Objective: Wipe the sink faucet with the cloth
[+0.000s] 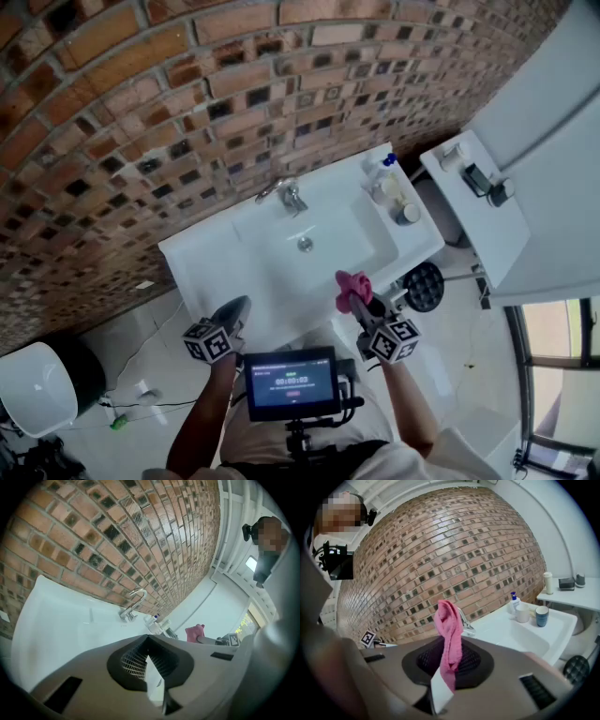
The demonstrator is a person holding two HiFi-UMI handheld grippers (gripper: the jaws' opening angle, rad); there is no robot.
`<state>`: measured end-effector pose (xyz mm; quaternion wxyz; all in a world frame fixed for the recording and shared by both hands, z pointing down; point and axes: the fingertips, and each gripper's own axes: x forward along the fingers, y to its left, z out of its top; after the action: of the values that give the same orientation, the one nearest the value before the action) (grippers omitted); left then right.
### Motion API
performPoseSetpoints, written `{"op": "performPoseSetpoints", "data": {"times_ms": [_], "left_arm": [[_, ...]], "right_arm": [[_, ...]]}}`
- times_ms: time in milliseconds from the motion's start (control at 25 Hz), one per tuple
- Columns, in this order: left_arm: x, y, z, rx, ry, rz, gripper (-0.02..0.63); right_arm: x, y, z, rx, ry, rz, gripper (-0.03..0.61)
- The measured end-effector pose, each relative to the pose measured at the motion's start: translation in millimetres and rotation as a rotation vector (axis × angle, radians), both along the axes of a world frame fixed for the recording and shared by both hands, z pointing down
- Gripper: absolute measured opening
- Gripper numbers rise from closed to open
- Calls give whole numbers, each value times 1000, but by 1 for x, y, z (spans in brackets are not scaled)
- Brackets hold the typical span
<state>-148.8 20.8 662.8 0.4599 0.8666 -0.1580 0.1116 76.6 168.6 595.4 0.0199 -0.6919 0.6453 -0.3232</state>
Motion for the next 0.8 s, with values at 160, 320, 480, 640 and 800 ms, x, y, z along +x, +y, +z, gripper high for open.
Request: {"op": "performPoseSetpoints", "data": {"times_ms": [160,320,480,640,800], "left_arm": [[10,-11,1,2,-3,1,-8],[17,-19,-2,10,-12,-27,-8],[27,-24,-6,19,-22,-77,-8],[38,-28,-11,13,-34,-138,-8],[50,-32,-16,17,-51,-173,-8]], "right_arm": [[3,-22,0,5,14,-36,61],[5,-43,1,-6,52,-117,62],[11,-67,2,-6,53,-207,61],[20,-93,7,-18,79,-301,61],[27,-118,25,-55,138,-397,61]]}}
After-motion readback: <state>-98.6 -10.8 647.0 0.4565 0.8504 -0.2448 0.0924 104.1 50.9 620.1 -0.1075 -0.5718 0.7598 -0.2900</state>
